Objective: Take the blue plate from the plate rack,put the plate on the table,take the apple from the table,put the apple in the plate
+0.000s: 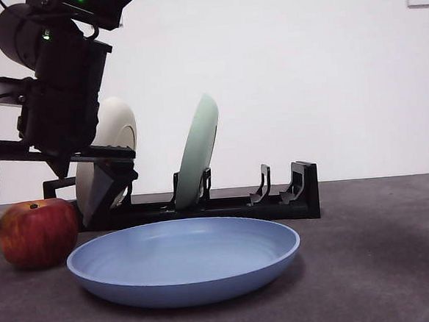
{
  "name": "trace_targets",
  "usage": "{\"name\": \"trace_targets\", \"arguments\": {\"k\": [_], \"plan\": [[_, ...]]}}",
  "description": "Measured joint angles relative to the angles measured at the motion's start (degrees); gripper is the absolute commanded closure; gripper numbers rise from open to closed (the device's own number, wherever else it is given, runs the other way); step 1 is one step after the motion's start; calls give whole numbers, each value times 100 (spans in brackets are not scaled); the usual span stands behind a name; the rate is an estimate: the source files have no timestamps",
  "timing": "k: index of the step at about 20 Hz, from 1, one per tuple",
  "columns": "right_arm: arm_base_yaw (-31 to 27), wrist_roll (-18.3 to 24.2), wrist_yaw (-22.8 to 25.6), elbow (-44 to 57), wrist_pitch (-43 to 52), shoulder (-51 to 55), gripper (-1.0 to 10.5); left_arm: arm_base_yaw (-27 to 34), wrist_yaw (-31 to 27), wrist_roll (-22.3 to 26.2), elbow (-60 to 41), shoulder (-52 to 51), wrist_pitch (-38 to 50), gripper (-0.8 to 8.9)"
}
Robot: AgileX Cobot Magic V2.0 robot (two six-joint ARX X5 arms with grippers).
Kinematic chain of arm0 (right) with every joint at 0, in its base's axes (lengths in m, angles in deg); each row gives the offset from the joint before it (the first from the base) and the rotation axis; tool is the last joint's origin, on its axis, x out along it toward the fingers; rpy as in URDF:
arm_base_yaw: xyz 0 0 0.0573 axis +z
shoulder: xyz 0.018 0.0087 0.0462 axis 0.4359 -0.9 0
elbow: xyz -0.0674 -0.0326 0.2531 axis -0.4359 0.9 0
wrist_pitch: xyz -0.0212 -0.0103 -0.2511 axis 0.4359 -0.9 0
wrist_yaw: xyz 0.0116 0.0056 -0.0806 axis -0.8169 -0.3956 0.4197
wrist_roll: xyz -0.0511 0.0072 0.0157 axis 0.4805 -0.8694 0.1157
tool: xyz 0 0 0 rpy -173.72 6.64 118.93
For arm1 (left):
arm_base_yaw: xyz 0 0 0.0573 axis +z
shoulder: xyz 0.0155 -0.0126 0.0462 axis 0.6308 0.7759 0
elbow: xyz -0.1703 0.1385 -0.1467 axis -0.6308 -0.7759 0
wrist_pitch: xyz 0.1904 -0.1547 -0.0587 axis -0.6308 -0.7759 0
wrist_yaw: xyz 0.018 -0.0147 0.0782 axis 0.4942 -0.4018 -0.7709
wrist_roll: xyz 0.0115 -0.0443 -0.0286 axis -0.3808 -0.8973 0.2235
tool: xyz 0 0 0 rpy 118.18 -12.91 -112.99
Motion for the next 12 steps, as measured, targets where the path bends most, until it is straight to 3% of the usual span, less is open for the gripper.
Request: {"name": "trace_targets", "arguments": {"k": [4, 8, 12], "plan": [[-2, -210, -68, -13, -372, 0, 915, 0, 42, -63, 0, 0, 0, 821], [-4, -251, -92, -13, -249, 0, 928, 0, 46, -120, 0, 0, 0, 821], [-2, -195, -107, -326, -1084, 7, 927, 0, 46, -144, 0, 0, 0, 821]]}}
